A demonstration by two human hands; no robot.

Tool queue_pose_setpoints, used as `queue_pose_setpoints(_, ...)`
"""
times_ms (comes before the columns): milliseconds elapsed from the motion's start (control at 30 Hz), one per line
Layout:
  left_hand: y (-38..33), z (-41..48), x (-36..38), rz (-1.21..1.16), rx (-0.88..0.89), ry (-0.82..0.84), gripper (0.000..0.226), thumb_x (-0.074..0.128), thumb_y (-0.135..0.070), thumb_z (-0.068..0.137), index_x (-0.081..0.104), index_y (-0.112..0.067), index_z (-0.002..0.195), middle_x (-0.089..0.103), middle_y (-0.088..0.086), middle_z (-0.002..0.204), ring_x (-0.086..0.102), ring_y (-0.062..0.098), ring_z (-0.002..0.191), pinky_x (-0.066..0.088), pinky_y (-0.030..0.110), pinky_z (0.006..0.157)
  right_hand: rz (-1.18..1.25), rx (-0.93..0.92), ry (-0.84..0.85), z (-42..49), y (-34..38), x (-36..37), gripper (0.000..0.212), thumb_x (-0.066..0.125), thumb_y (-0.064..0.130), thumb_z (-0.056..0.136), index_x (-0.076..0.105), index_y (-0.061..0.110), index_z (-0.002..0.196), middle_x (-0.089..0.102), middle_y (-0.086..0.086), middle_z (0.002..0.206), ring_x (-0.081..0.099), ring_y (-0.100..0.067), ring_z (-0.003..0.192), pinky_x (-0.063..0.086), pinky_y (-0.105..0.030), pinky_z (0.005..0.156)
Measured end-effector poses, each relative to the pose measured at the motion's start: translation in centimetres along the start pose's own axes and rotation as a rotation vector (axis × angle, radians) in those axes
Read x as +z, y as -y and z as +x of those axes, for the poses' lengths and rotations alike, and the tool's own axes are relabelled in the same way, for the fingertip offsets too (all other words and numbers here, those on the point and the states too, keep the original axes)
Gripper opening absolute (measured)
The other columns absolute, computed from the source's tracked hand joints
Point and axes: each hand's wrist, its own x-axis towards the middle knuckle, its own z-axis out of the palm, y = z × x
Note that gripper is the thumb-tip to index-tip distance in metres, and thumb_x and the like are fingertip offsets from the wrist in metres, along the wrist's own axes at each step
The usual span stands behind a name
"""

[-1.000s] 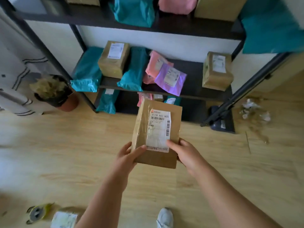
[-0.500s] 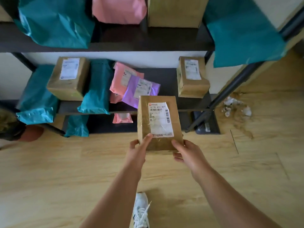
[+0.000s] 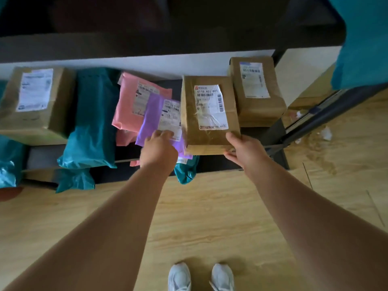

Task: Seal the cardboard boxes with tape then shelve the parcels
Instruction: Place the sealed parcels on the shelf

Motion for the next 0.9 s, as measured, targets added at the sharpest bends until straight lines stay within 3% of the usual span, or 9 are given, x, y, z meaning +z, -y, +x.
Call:
queue_pose_setpoints(67,0.9,1.6,0.4,0.429,0.186,0.092,0.065,0.048,-0.008,0.094,0.031,-0.032,0.152,0.014,-0.001,0.164,0.011,0.024,0.151,0.009,0.049,0.121,0.018,-0.019,-0.028,1.5,0.5,0.5,0.019,0.063,0.036,0.097,0.064,0.016,0.100,0.066,-0.009,0.114,0.069,-0.024,0.102,0.059,-0.029,0.086)
queue_pose_setpoints(100,1.2,2.3,0.9,0.605,0.279,0.148,0.070,0.046,-0.011,0.095,0.019,-0.035,0.155,0.000,-0.002,0.166,-0.003,0.024,0.152,-0.003,0.054,0.120,0.024,-0.041,-0.042,2.3,0.8,0.7,0.021,0.062,0.034,0.098,0.064,0.013,0.100,0.067,-0.013,0.116,0.069,-0.028,0.104,0.060,-0.031,0.085)
queue_pose_setpoints(167,1.8,3.2,1.9,0.757,0.378,0.225,0.074,0.041,-0.012,0.098,0.002,-0.036,0.156,-0.015,0.000,0.165,-0.015,0.026,0.151,-0.012,0.059,0.115,-0.039,-0.080,-0.081,3.4,1.4,0.8,0.022,0.061,0.034,0.098,0.062,0.014,0.091,0.069,-0.016,0.114,0.070,-0.030,0.106,0.059,-0.033,0.083)
queue_pose_setpoints(267,2.7,4.2,3.2,0.784,0.383,0.193,0.070,0.036,-0.017,0.101,-0.003,-0.031,0.157,-0.020,0.002,0.164,-0.017,0.027,0.150,-0.012,0.061,0.114,-0.095,-0.068,-0.145,4.4,1.9,0.7,0.031,0.063,0.045,0.095,0.058,0.018,0.080,0.071,-0.004,0.090,0.073,-0.020,0.091,0.057,-0.033,0.089)
queue_pose_setpoints(367,3.2,5.5,3.3,0.843,0.345,0.149,0.059,0.024,-0.040,0.105,-0.003,-0.031,0.157,-0.017,0.005,0.164,-0.014,0.027,0.151,-0.009,0.061,0.117,-0.056,-0.075,-0.178,5.1,2.3,0.9,0.030,0.065,0.045,0.093,0.057,0.020,0.079,0.067,0.000,0.086,0.074,-0.018,0.087,0.058,-0.036,0.091)
queue_pose_setpoints(433,3.2,6.8,2.8,0.861,0.292,0.128,0.058,0.020,-0.046,0.105,0.000,-0.031,0.157,-0.015,0.005,0.165,-0.012,0.027,0.152,-0.006,0.061,0.118,-0.088,-0.105,-0.193,5.4,2.4,1.1,0.025,0.067,0.038,0.094,0.058,0.021,0.078,0.066,-0.002,0.088,0.073,-0.024,0.091,0.059,-0.040,0.090)
queue_pose_setpoints(667,2.3,11.3,0.0,0.726,0.216,0.123,0.063,0.032,-0.028,0.105,-0.002,-0.027,0.158,-0.016,0.000,0.164,-0.010,0.021,0.152,0.008,0.052,0.122,-0.030,-0.148,-0.197,6.4,3.2,2.7,0.032,0.061,0.037,0.097,0.051,0.019,0.072,0.055,0.000,0.074,0.066,-0.040,0.107,0.057,-0.051,0.090)
queue_pose_setpoints(767,1.9,11.3,-0.2,0.648,0.246,0.088,0.067,0.038,-0.021,0.103,-0.001,-0.025,0.158,-0.014,-0.001,0.165,-0.009,0.021,0.152,0.006,0.049,0.123,0.029,-0.120,-0.216,6.7,3.4,3.4,0.027,0.062,0.036,0.096,0.062,0.010,0.095,0.059,-0.003,0.083,0.068,-0.031,0.102,0.057,-0.049,0.093)
queue_pose_setpoints(900,1.3,9.3,0.1,0.671,0.309,0.058,0.065,0.037,-0.024,0.104,0.000,-0.024,0.158,-0.012,0.001,0.165,-0.010,0.021,0.152,-0.001,0.051,0.122,0.105,-0.128,-0.186,5.7,3.0,4.0,0.046,0.061,0.023,0.093,0.052,0.001,0.132,0.056,-0.007,0.100,0.056,-0.023,0.093,0.050,-0.053,0.102)
